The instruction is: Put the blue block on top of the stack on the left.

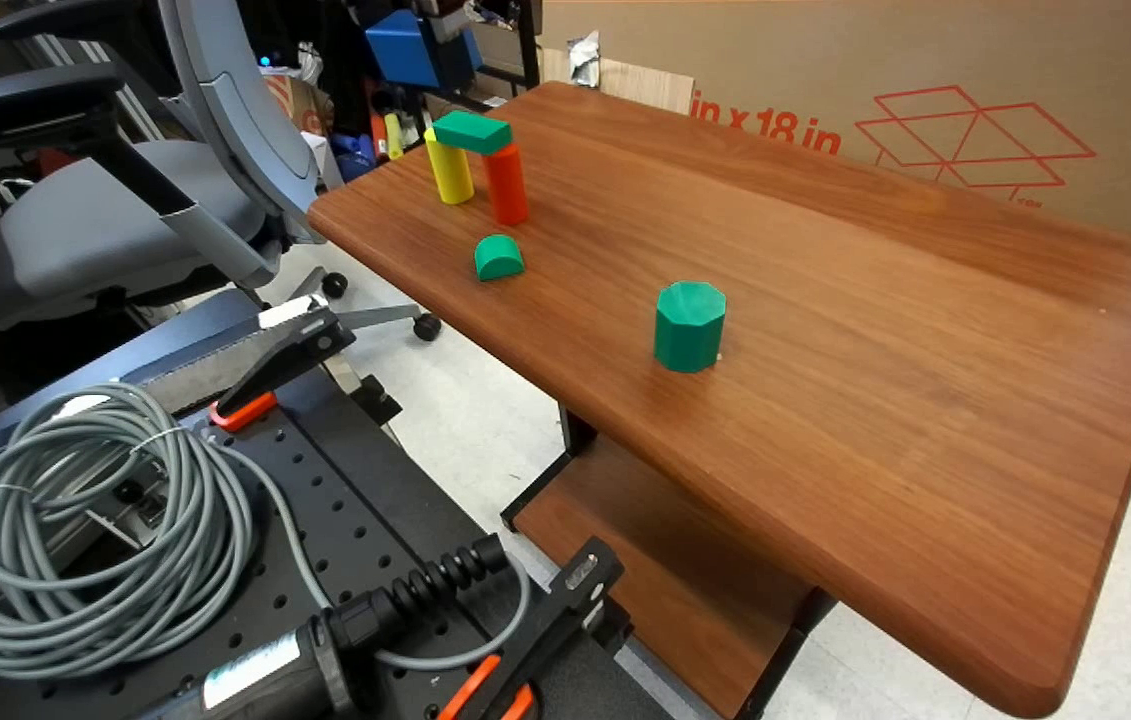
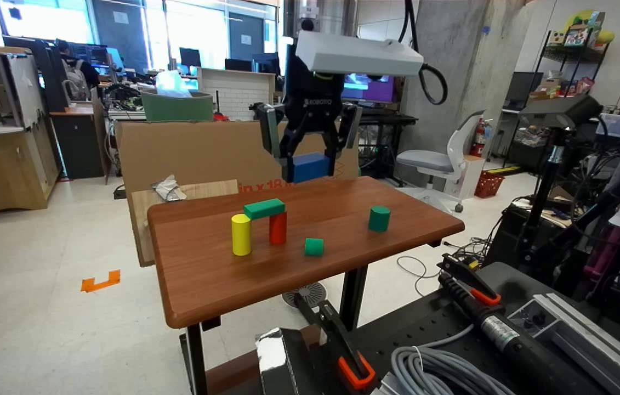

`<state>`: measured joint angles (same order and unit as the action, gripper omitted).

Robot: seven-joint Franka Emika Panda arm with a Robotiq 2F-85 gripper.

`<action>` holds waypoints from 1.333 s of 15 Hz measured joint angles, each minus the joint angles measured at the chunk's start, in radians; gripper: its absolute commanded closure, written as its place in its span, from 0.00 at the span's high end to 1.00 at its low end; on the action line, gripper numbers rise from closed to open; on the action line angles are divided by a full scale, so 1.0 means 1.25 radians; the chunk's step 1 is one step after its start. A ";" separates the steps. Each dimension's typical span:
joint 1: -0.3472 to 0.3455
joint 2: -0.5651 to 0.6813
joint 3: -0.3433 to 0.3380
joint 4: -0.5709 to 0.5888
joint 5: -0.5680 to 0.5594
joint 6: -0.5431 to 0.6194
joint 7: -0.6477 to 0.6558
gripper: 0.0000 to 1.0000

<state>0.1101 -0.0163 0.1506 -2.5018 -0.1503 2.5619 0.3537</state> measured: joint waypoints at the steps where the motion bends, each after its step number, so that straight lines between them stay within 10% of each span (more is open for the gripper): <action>1: 0.000 0.009 0.000 0.011 0.001 -0.004 0.000 0.44; 20: 0.025 0.186 -0.014 0.218 0.004 -0.130 -0.036 0.44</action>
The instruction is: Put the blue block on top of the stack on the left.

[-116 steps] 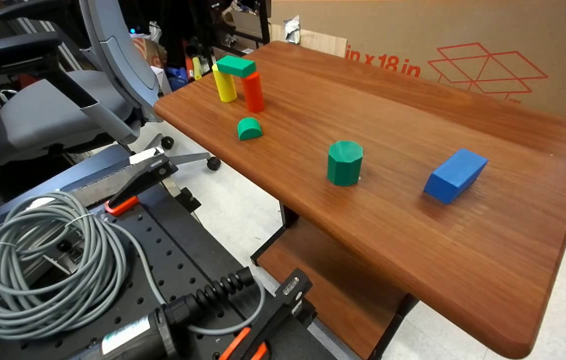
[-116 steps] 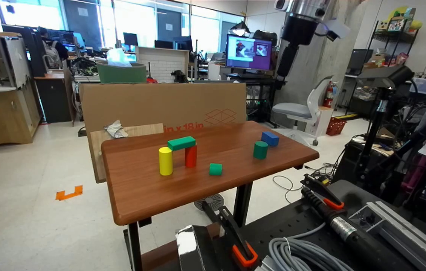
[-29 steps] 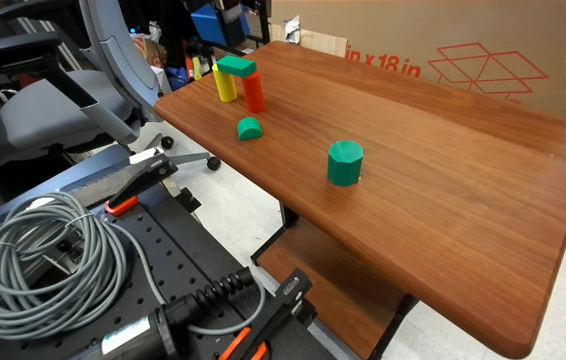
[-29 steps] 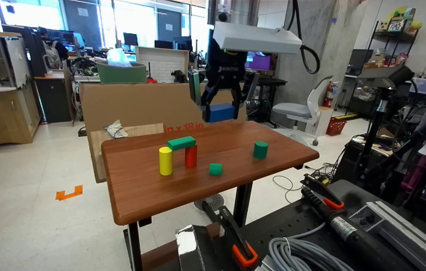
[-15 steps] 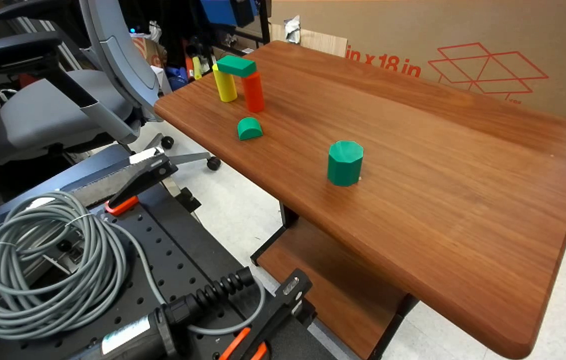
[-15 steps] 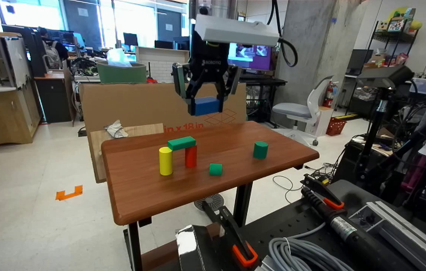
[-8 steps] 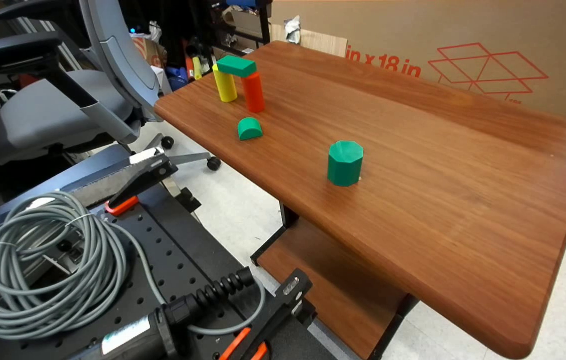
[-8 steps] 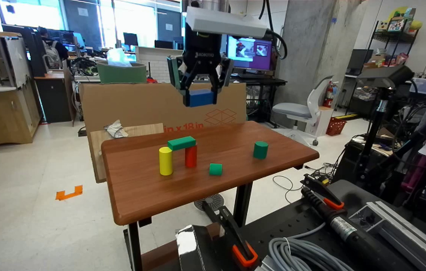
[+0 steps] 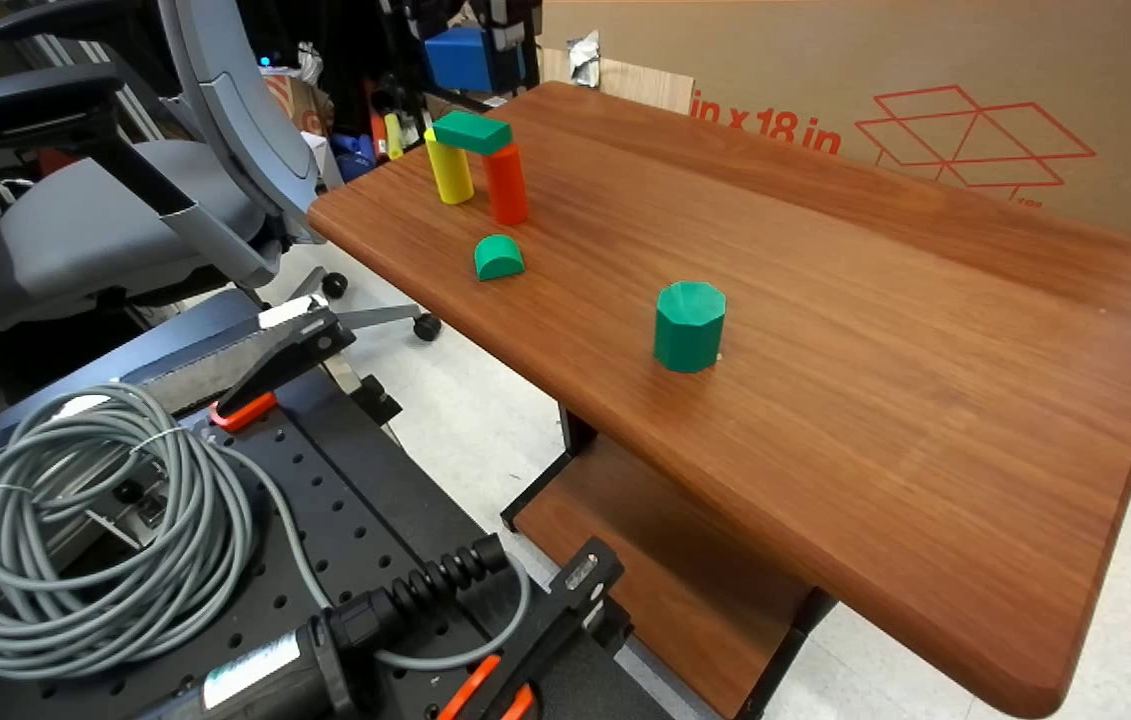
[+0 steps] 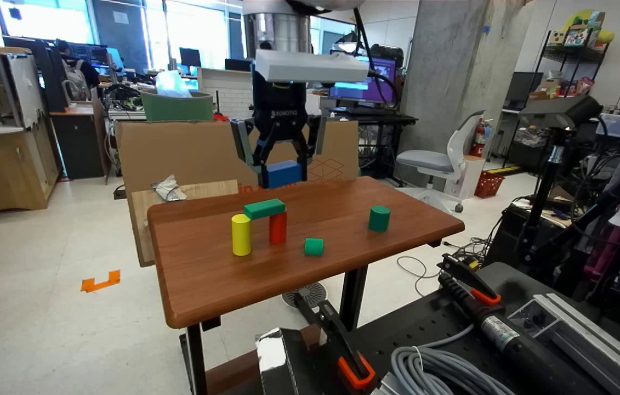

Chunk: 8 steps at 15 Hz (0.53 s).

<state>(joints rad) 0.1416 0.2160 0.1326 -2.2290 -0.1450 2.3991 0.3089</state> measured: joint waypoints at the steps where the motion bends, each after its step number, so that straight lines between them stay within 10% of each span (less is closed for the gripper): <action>1: 0.003 0.010 0.001 0.006 0.000 -0.008 -0.005 0.44; 8: 0.018 0.052 0.003 0.029 0.005 -0.021 -0.027 0.44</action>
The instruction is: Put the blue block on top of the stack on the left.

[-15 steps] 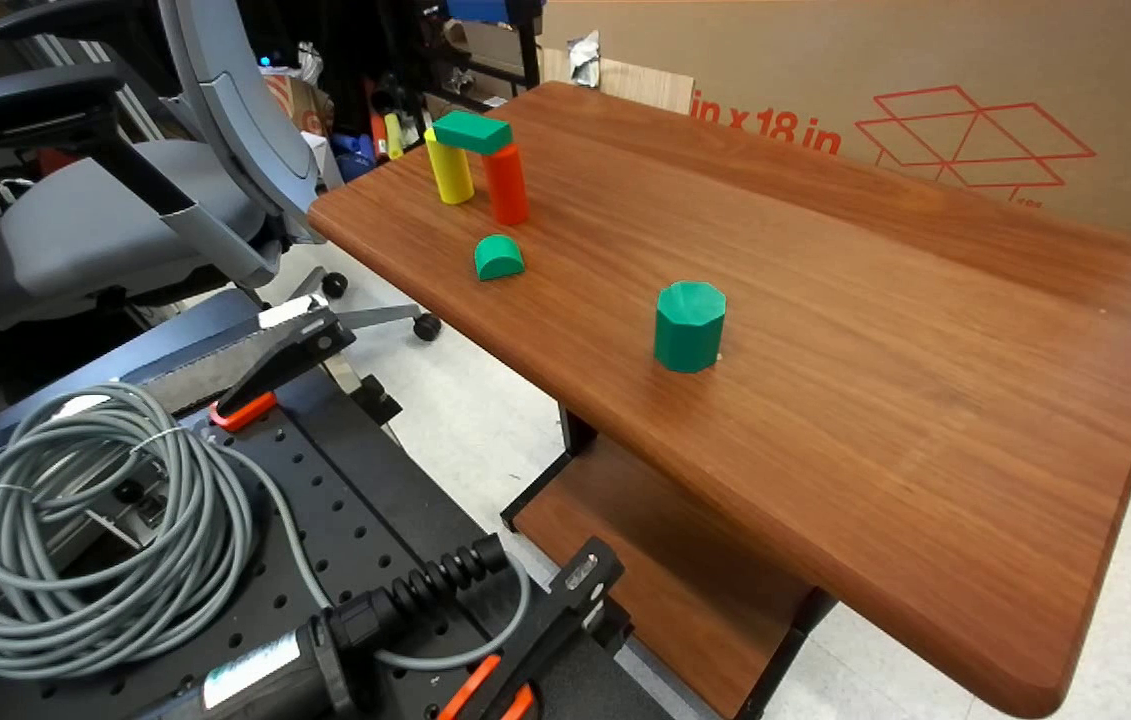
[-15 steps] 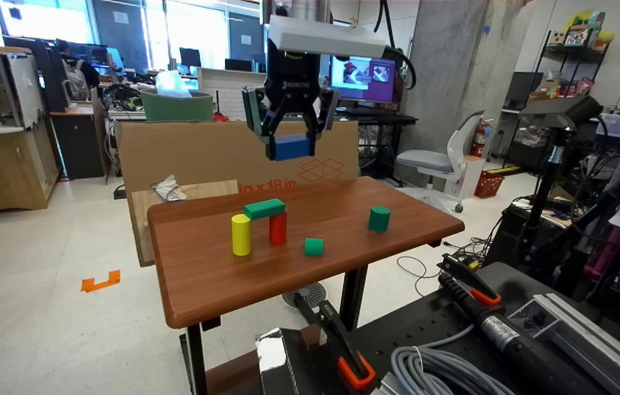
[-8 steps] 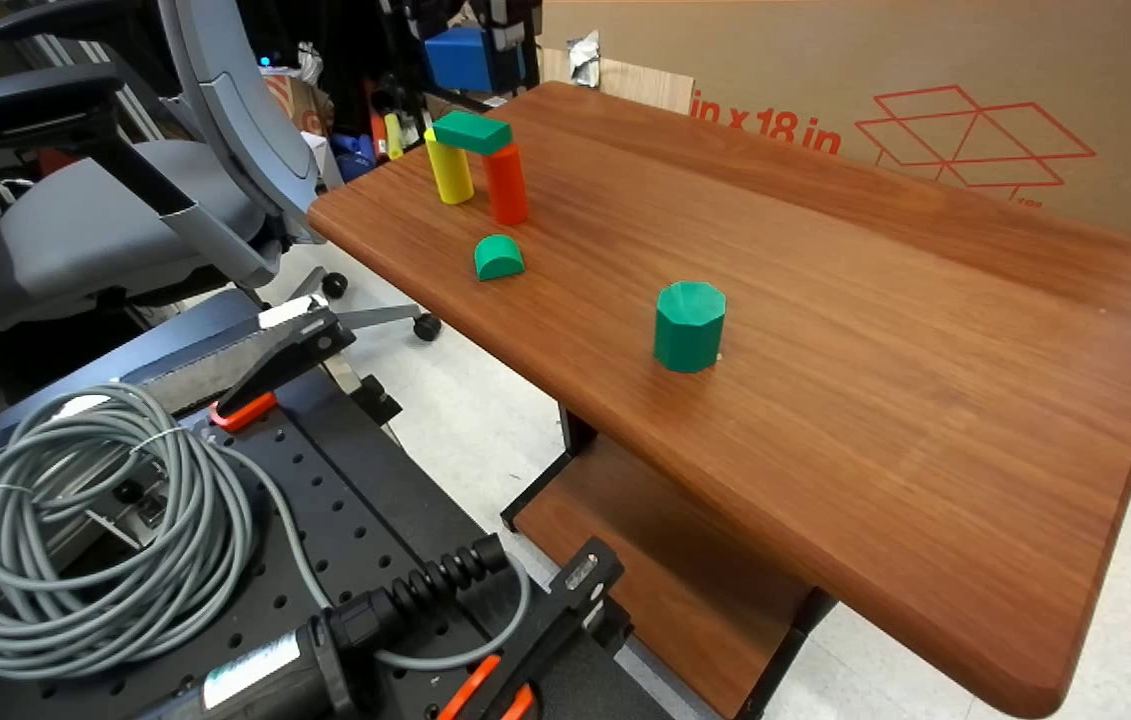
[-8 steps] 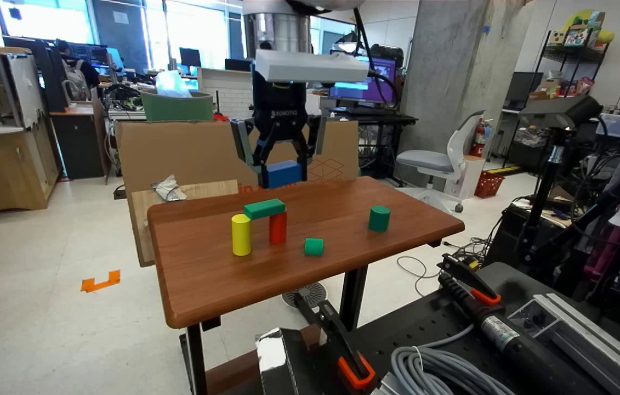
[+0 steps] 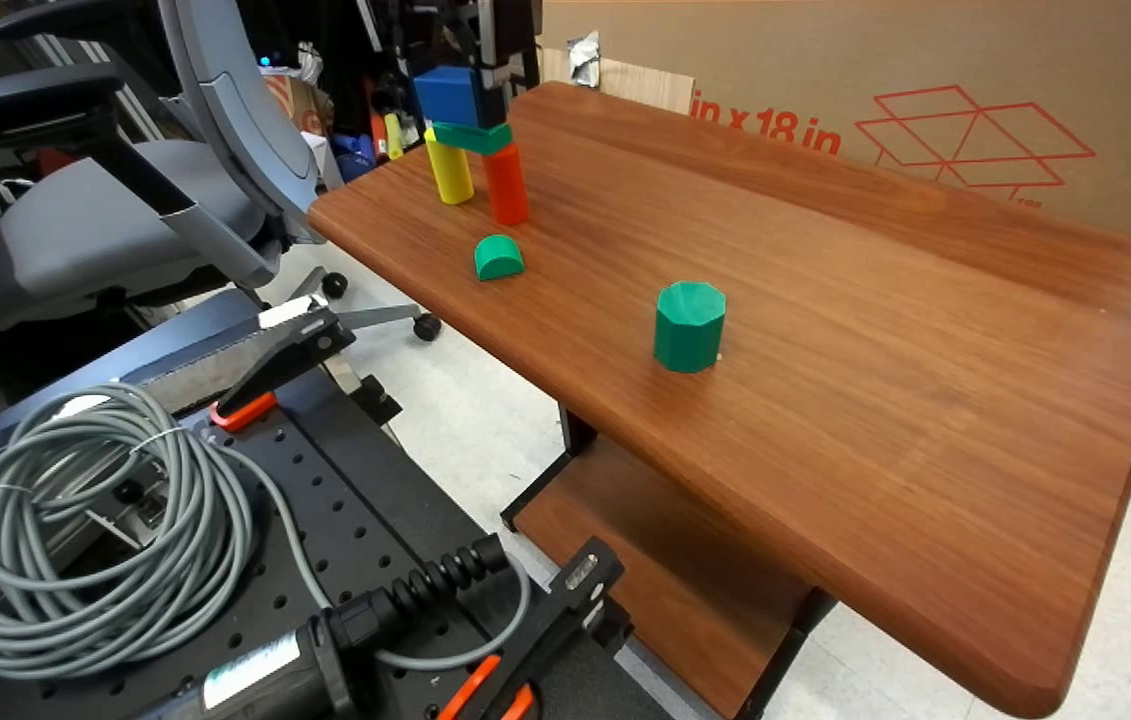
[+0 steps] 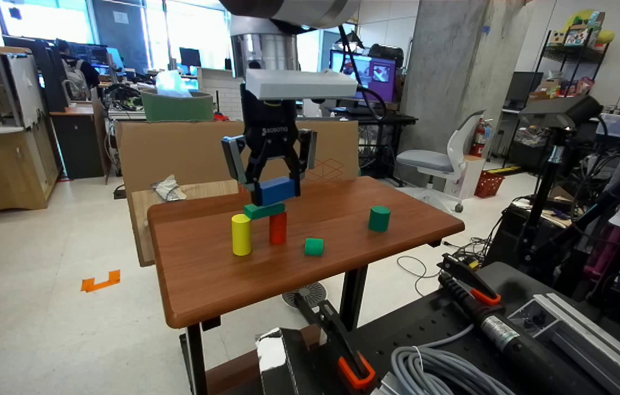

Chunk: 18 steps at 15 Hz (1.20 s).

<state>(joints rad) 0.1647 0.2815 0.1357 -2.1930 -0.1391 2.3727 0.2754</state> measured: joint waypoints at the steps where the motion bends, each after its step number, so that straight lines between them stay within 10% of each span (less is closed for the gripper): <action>1: 0.002 0.002 0.001 0.001 0.006 0.000 -0.003 0.44; 8: 0.006 0.013 0.003 0.016 0.020 0.000 -0.009 0.44; 9: 0.006 0.016 0.003 0.019 0.020 0.000 -0.009 0.51; 10: 0.007 0.020 0.003 0.023 0.020 0.000 -0.009 0.92; 18: 0.023 0.037 -0.003 0.035 0.000 0.002 -0.009 1.00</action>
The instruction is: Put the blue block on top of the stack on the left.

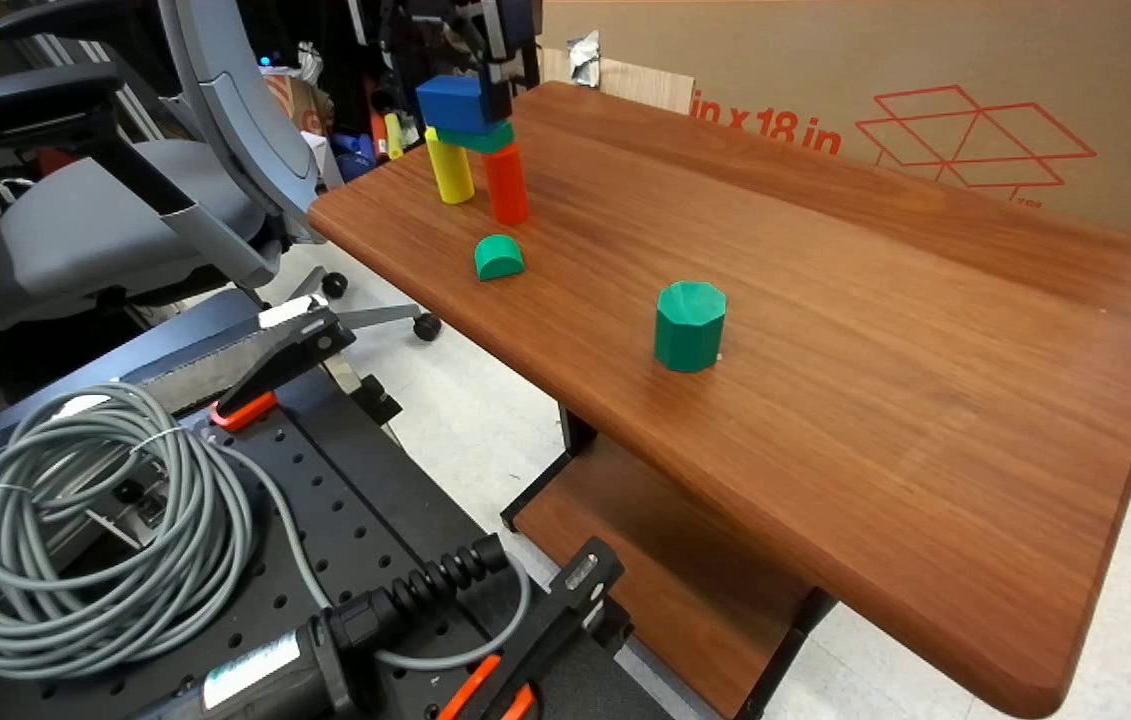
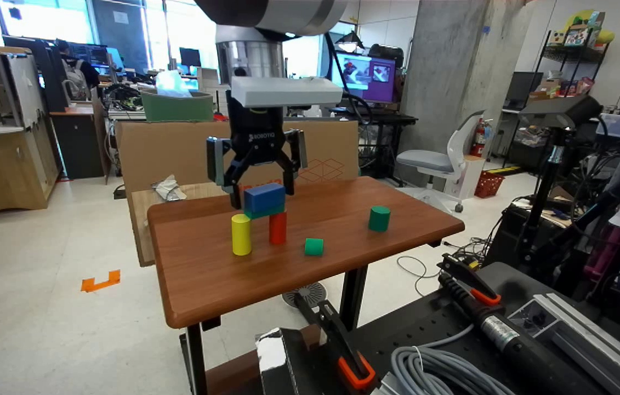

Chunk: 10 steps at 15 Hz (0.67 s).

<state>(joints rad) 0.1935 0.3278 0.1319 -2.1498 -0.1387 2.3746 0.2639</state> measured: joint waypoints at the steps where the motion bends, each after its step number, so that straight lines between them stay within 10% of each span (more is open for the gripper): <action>1: 0.000 -0.002 0.000 0.000 0.000 0.000 -0.001 1.00; 10: -0.020 -0.184 -0.052 -0.067 -0.045 -0.067 0.009 1.00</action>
<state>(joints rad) 0.1682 0.0976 0.0667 -2.2334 -0.1946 2.2915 0.2746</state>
